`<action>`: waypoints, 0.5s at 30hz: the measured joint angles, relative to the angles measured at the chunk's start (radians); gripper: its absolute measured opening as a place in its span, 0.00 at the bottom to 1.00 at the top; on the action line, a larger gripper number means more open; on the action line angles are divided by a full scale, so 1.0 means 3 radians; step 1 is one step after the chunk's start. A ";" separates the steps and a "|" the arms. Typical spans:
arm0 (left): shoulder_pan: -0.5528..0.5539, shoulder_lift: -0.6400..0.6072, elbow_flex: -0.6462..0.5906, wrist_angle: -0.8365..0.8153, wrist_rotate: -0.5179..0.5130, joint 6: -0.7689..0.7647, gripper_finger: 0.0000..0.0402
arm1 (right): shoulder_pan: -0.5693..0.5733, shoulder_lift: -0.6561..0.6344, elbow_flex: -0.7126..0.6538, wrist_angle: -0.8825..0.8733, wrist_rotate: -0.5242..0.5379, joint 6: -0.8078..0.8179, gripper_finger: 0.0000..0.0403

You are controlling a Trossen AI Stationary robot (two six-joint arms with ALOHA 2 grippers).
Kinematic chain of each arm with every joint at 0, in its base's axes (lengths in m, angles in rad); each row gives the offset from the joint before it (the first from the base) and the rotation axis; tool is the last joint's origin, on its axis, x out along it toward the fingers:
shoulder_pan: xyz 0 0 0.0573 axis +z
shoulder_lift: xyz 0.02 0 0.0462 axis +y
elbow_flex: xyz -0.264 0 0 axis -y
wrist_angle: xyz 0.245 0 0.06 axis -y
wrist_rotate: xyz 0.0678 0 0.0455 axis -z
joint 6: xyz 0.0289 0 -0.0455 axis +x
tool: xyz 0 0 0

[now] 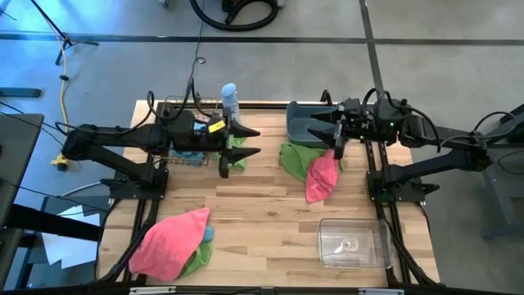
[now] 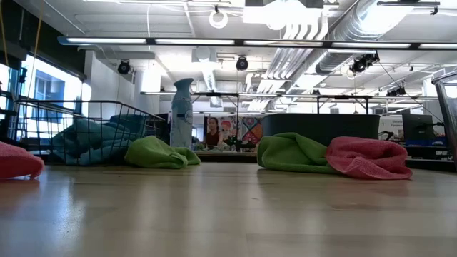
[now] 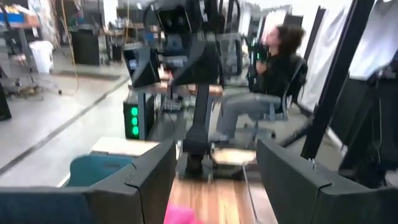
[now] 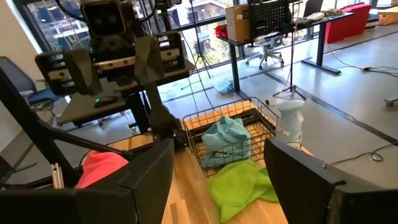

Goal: Sort microfiber towel by color & place in baskets
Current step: Put the top left green towel into the blue bin

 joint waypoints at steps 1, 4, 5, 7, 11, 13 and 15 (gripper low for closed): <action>0.0000 -0.0001 -0.0004 0.0034 0.0001 -0.0002 0.53 | 0.0000 0.0000 0.0000 0.0000 -0.0004 0.0000 0.61; 0.0000 -0.0006 -0.0004 0.0060 -0.0005 -0.0002 0.53 | 0.0000 0.0000 0.0000 -0.0001 -0.0008 -0.0025 0.61; 0.0000 -0.0006 -0.0004 0.0056 -0.0007 -0.0002 0.53 | 0.0000 0.0000 0.0000 -0.0001 -0.0009 -0.0024 0.61; 0.0000 -0.0006 -0.0004 0.0036 -0.0007 -0.0002 0.53 | 0.0000 0.0000 0.0000 -0.0001 -0.0009 -0.0026 0.61; 0.0000 -0.0006 -0.0004 0.0038 -0.0008 -0.0003 0.53 | 0.0000 0.0000 0.0000 -0.0004 -0.0008 -0.0025 0.61; 0.0000 -0.0006 -0.0004 0.0038 -0.0015 -0.0071 0.53 | 0.0000 0.0000 0.0000 -0.0014 -0.0008 -0.0025 0.61; 0.0000 -0.0006 -0.0004 0.0044 -0.0069 -0.0230 0.53 | 0.0000 0.0000 0.0000 -0.0025 -0.0008 -0.0024 0.61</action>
